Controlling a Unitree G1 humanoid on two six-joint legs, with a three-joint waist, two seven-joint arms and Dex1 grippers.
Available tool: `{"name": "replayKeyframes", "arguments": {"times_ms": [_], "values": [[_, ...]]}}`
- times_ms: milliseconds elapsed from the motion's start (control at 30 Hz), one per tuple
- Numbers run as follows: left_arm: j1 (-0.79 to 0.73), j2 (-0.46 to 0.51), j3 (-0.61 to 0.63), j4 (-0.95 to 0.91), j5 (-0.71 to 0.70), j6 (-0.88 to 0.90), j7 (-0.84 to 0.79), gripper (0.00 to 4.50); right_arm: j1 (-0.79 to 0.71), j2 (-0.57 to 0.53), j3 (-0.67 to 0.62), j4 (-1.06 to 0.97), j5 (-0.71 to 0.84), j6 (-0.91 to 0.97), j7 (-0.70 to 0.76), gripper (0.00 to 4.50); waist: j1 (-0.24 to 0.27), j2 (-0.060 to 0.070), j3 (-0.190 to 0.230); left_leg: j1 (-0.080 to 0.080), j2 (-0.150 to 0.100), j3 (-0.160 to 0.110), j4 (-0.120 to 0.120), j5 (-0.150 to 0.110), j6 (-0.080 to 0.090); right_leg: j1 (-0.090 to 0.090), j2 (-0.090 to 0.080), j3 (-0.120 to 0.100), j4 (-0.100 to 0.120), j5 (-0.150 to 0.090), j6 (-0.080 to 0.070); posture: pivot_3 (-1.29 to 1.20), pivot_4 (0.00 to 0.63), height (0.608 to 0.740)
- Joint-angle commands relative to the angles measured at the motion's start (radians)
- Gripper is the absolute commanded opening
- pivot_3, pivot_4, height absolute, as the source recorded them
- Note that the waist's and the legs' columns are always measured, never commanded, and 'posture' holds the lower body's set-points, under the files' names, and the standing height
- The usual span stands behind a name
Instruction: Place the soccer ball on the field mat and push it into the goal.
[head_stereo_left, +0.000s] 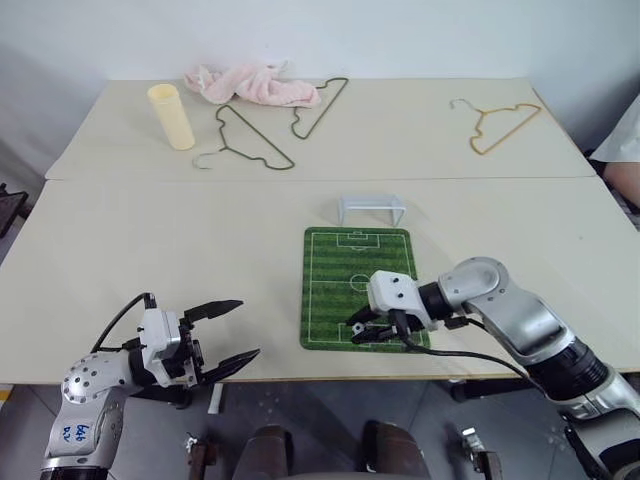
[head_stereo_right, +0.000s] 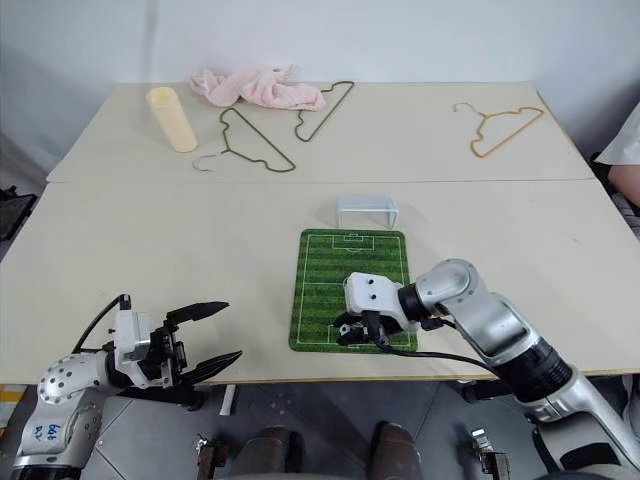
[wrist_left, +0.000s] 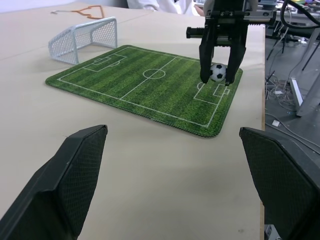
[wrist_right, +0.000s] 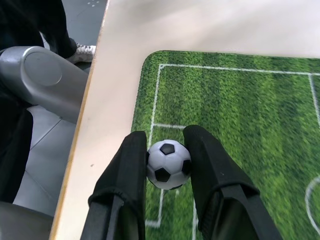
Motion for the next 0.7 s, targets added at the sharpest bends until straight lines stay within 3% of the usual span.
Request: {"name": "replayKeyframes", "arguments": {"times_ms": [33,700], "values": [[0.005,0.002,0.009,-0.040,-0.007,-0.010,0.016,4.50,-0.008,0.015,-0.002,0.014,-0.017,-0.034,0.015,0.86,0.000,0.000,0.000,0.000,0.000,0.000,0.000,0.000,0.000,0.000,0.000,0.000,0.000,0.000,0.000,0.00,0.150,0.740],[-0.042,0.014,-0.002,-0.023,-0.001,-0.002,0.034,4.50,0.039,-0.026,-0.082,0.043,-0.007,-0.065,0.065,0.86,-0.012,0.000,0.000,0.000,0.000,0.000,-0.001,0.000,0.000,0.000,0.000,0.000,0.000,0.000,0.000,0.00,0.150,0.740]]}}
